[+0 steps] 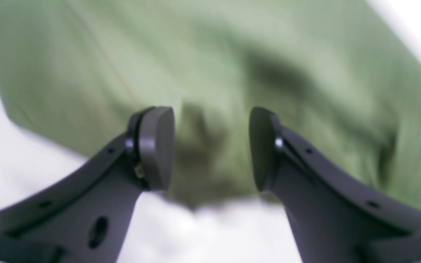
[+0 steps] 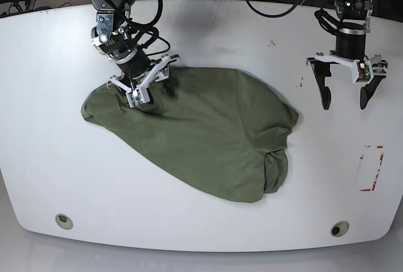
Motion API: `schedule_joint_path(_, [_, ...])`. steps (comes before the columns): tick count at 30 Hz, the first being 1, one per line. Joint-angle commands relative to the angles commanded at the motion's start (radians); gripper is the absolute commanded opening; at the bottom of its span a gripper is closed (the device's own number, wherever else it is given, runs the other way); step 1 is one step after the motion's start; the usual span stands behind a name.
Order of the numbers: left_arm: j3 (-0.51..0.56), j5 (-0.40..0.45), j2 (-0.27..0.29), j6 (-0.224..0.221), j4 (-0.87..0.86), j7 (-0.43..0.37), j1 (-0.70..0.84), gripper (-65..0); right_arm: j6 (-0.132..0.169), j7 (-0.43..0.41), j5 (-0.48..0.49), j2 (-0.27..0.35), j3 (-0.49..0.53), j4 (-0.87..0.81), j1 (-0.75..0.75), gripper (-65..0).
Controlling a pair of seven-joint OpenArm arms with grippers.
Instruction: Fold the T-shirt properly
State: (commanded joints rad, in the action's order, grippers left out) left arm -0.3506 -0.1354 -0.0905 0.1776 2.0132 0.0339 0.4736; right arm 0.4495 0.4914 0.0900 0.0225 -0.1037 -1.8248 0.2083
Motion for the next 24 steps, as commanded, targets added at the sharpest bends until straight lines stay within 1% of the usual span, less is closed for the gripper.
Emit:
schedule_joint_path(7, [0.001, -0.004, -0.001, 0.000, -0.009, 0.001, -0.012, -15.1, -0.009, -0.033, -0.056, 0.000, 0.002, 0.021, -0.030, -32.9])
schedule_joint_path(9, [-0.004, 0.010, -0.001, -0.003, -0.024, 0.004, 0.011, -15.3, -0.015, -0.017, -0.126, 0.000, -0.006, 0.058, -0.043, -33.1])
schedule_joint_path(13, [-0.006, 0.015, -0.001, -0.003, -0.029, 0.003, 0.021, -15.4, -0.019, -0.020, -0.149, 0.004, -0.008, 0.094, -0.051, -33.2])
schedule_joint_path(21, [-0.008, 0.013, -0.004, -0.002, -0.030, 0.003, 0.027, -15.6, -0.023, -0.018, -0.149, 0.015, -0.014, 0.127, -0.056, -34.3])
schedule_joint_path(23, [-0.012, 0.009, -0.003, -0.001, -0.051, -0.007, 0.019, -15.3, 0.013, -0.003, -0.098, 0.032, -0.048, 0.084, -0.042, -41.6])
schedule_joint_path(24, [-0.011, 0.008, -0.003, -0.001, -0.053, -0.007, 0.018, -15.3, 0.023, 0.001, -0.085, 0.033, -0.056, 0.081, -0.039, -43.7])
